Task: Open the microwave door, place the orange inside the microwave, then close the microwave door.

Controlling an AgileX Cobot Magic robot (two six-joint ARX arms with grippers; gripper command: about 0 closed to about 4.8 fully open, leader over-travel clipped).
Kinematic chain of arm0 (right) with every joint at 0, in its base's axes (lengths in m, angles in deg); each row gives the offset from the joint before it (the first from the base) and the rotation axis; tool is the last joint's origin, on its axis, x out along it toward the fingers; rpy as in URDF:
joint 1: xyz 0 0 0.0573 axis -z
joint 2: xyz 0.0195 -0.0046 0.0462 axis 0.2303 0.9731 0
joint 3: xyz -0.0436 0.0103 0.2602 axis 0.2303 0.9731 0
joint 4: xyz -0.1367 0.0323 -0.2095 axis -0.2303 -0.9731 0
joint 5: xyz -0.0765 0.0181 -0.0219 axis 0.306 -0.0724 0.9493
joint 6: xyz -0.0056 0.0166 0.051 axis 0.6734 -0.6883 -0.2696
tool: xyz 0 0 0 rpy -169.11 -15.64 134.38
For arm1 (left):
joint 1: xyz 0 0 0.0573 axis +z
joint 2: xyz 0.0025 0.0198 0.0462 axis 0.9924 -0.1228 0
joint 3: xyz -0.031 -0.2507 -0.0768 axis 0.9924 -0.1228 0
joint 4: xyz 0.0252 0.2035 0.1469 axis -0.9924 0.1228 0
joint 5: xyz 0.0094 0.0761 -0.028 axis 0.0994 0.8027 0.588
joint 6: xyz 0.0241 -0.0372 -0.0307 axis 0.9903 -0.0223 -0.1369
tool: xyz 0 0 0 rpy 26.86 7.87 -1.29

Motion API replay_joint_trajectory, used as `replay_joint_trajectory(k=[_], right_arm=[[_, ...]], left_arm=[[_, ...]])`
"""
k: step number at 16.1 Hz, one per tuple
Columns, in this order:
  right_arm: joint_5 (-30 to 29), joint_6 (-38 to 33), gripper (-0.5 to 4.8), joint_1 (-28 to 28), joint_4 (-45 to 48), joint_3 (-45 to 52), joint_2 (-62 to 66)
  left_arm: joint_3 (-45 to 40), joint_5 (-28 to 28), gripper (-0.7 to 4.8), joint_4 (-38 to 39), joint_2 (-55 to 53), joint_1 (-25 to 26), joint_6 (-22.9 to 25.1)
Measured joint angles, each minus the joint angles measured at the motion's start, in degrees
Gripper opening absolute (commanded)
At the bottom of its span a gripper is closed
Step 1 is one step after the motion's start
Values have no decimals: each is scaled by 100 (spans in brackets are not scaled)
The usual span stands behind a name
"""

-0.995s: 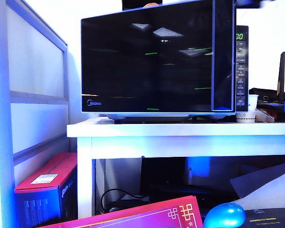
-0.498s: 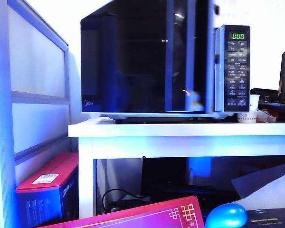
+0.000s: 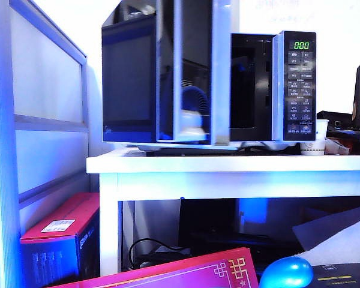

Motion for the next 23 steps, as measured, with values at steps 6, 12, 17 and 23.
replay_joint_trajectory(k=[6,12,17,23], right_arm=[[1097,610,304,-4,50,-22,157],[330,892,304,-22,-603,-22,400],[-385,1058,304,-50,-754,-22,400],[-431,1075,304,-380,-776,-24,400]], left_arm=[[17,-160,-5,249,-332,-28,2],[68,-162,-5,514,-328,-31,92],[96,-61,-5,903,-201,-33,256],[323,-13,-5,621,-149,-39,0]])
